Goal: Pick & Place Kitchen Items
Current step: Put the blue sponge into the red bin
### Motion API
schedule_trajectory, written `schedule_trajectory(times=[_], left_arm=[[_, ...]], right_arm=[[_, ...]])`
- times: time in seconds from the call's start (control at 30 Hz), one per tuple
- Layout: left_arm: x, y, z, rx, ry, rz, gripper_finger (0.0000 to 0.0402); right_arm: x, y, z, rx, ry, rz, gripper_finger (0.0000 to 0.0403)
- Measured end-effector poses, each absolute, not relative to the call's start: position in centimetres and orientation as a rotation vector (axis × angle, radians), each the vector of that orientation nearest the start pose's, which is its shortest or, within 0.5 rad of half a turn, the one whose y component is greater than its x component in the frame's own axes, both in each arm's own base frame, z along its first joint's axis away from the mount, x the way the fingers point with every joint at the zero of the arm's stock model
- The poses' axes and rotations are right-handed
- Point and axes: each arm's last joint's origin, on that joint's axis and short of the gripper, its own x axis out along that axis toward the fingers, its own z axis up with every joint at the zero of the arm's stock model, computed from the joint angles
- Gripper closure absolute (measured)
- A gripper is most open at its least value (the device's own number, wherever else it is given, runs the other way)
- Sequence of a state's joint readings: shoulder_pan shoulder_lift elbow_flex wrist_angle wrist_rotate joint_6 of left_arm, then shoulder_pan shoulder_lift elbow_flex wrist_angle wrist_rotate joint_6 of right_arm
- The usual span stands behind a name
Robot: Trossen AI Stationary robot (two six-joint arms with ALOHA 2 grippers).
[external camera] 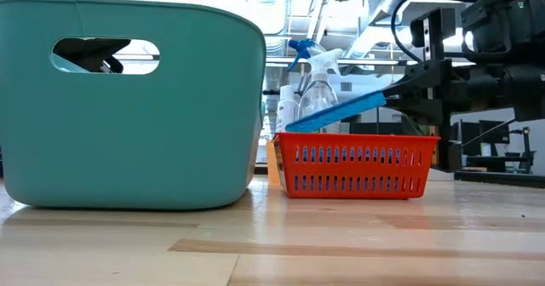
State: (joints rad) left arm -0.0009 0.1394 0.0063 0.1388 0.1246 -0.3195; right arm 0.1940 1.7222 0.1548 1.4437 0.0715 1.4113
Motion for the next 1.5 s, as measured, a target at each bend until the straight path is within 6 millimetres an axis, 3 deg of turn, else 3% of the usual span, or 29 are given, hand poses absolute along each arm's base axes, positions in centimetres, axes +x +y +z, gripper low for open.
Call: schedule_trajectory(times=[1.5], left_arm=[[10.58,-0.37,16.76,-0.319,0.014,-0.125,0.0385]], right_arm=[[20.47,4.43,10.18,1.411,0.242,-0.004,0.0403]])
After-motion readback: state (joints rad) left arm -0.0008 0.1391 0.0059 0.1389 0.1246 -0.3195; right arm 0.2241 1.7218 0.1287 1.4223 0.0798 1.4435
